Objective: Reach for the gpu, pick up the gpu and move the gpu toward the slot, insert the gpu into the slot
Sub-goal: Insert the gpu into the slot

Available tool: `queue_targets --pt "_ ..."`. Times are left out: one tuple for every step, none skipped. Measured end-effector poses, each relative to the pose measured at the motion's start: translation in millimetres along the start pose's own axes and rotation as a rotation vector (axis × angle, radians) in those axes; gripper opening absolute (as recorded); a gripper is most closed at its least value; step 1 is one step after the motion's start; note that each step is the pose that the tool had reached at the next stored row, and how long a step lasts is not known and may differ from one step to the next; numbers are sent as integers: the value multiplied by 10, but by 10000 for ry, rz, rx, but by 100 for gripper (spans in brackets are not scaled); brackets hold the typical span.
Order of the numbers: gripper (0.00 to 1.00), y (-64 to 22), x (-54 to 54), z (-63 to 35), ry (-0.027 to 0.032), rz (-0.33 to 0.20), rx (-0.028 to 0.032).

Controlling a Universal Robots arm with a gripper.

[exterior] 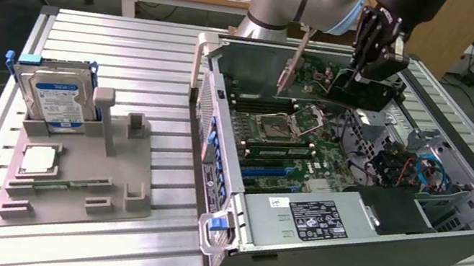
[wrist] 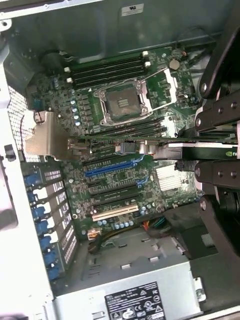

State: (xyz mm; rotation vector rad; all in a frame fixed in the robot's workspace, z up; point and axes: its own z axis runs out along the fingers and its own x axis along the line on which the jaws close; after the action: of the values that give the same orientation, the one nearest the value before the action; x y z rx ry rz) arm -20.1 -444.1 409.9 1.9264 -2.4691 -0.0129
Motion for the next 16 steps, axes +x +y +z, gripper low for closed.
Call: queue_targets --pt "26 -1 0 1 -20 -79 14" --pt "26 -1 0 2 -45 -147 23" --pt "26 -1 0 3 -71 -211 31" --pt "26 0 0 5 -97 -279 44" --pt "26 0 0 8 -117 -346 61" --pt "26 0 0 11 -136 -416 81" --pt "26 -1 0 14 -150 -488 99" --pt "26 -1 0 17 -160 -567 116" --pt "26 -1 0 19 -171 -646 136" --pt "26 -1 0 22 -178 -742 156" --pt "26 -1 0 26 -186 -856 175" --pt "26 -1 0 28 -192 -988 191" --pt "26 -1 0 31 -194 -1141 203" --pt "26 -1 0 33 -197 -1298 215" --pt "26 -1 0 35 -199 -1459 227" --pt "26 -1 0 38 -202 -1636 237"
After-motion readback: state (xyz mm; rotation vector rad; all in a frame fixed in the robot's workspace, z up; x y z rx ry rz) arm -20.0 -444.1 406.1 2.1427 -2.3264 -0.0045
